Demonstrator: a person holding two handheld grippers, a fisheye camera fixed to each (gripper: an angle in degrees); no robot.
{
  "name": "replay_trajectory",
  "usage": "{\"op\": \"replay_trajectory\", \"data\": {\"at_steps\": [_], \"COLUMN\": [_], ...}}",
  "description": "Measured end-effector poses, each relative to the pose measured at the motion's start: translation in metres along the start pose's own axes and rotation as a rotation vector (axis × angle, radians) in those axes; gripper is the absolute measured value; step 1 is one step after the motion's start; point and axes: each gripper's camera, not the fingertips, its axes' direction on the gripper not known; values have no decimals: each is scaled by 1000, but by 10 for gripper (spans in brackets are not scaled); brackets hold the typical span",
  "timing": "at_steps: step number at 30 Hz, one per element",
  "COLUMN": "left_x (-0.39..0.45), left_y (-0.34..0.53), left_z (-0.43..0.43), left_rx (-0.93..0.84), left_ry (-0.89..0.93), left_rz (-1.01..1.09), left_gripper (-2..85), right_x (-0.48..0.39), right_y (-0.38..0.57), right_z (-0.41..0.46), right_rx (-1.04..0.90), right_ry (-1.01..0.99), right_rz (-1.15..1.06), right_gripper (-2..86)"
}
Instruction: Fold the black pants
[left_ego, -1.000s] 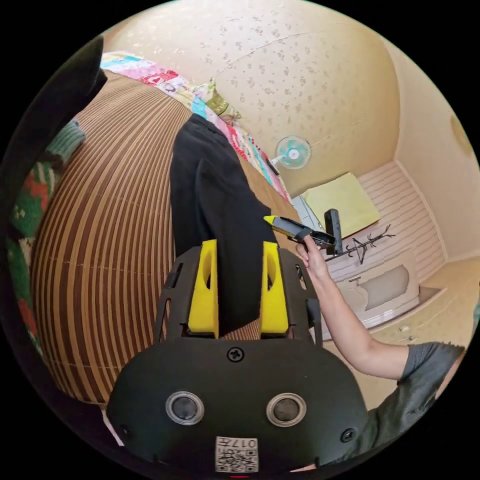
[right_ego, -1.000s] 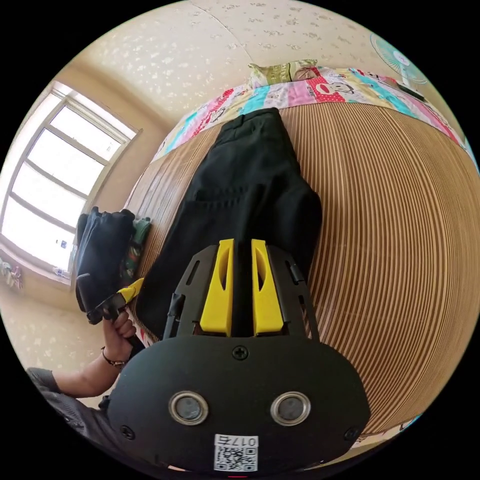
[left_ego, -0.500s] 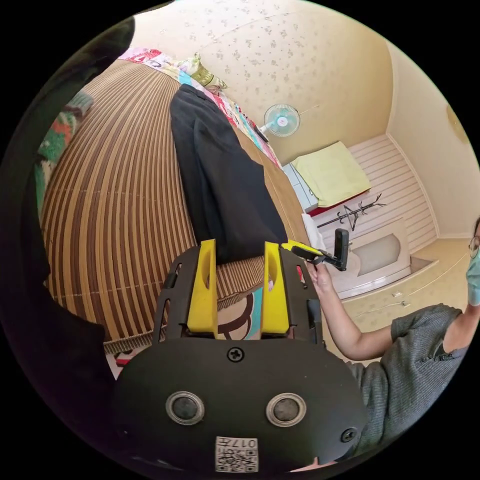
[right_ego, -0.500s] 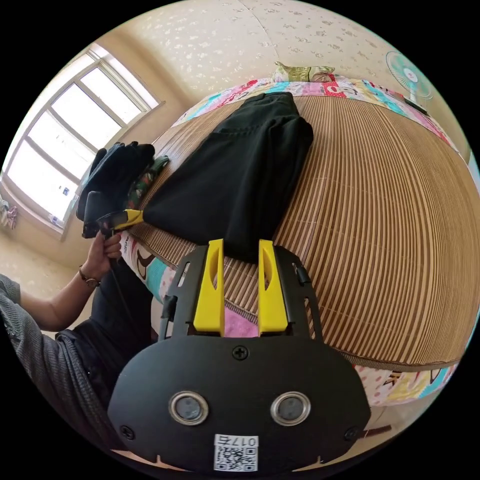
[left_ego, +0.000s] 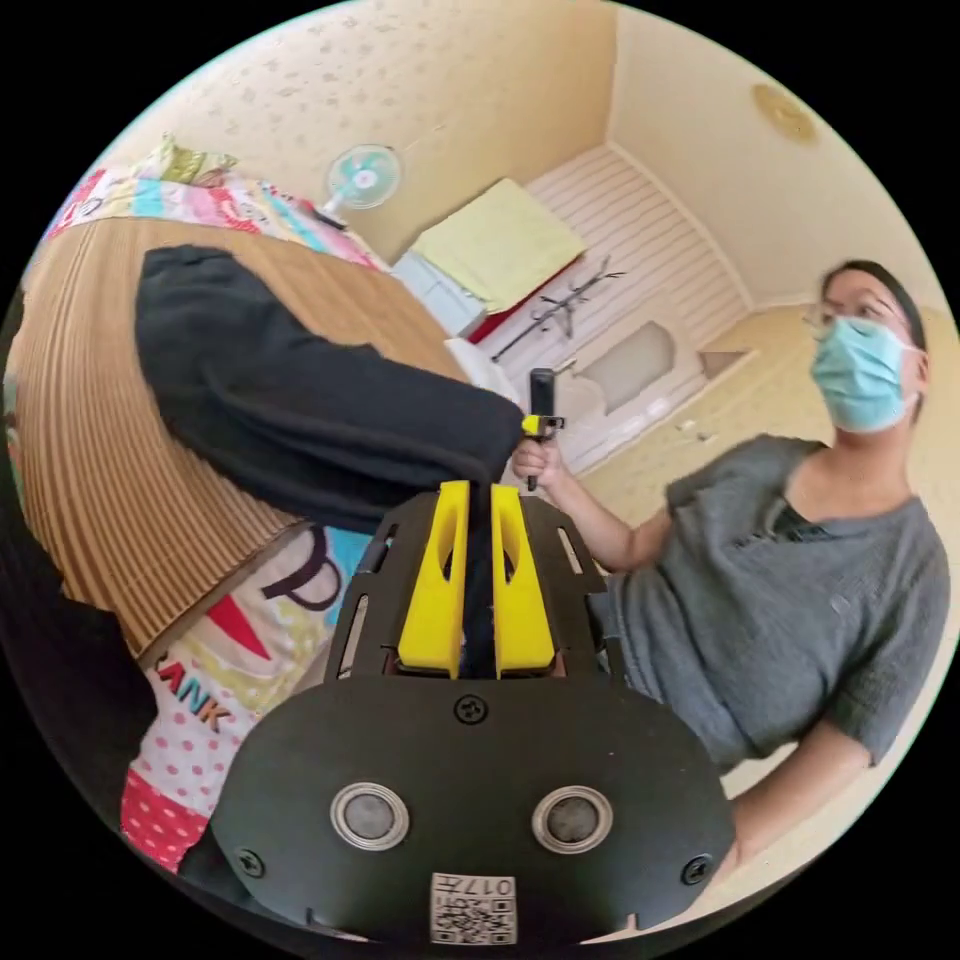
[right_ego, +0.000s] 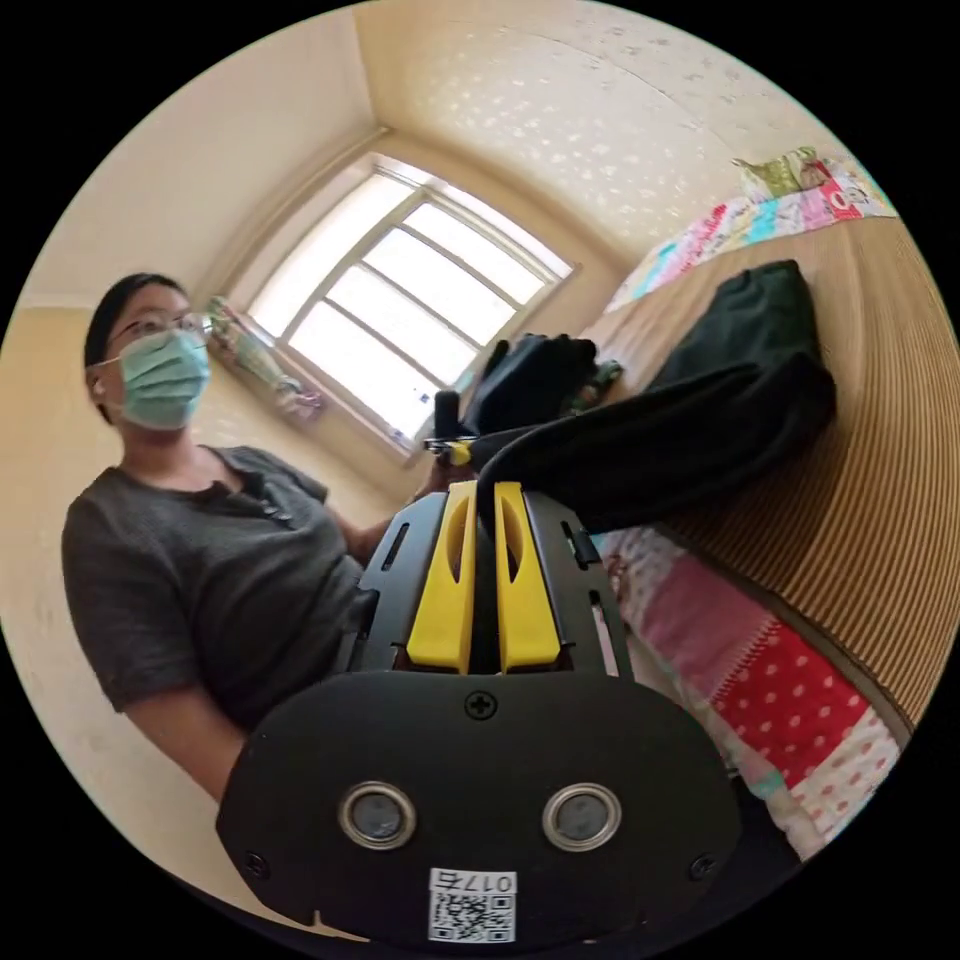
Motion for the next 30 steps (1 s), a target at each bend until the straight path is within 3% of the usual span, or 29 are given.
{"op": "replay_trajectory", "data": {"at_steps": [3,6,11,12,13,14,16,21,24,28,30], "left_x": [28,-5,-127,-150,-159,-171,-182,-182,-194,-200,-194], "left_y": [0,-17,-67,-80,-87,-99,-107,-90,-57,-40,-48], "left_z": [-20,-30,-37,-43,-45,-47,-40,49,92,129,136], "left_rx": [198,380,513,543,551,542,524,247,132,94,84], "left_ry": [88,49,-229,-336,-406,-564,-712,-727,-737,-711,-744], "left_rz": [62,-68,-437,-449,-439,-431,-504,-476,-555,-584,-614], "left_gripper": [44,45,52,64,71,82,103,138,154,141,133], "right_x": [-51,-48,60,76,108,149,196,167,174,184,172], "right_y": [-6,-42,-161,-174,-197,-210,-218,-171,-125,-69,-51], "right_z": [-12,-27,-23,-19,-4,9,21,25,25,65,74], "right_rx": [61,130,91,79,18,-45,-132,85,49,-52,-14], "right_ry": [-97,-32,369,431,617,811,919,822,814,600,708], "right_rz": [-145,-131,68,93,111,238,422,345,477,511,495], "right_gripper": [30,30,37,40,48,65,104,121,137,121,98]}}
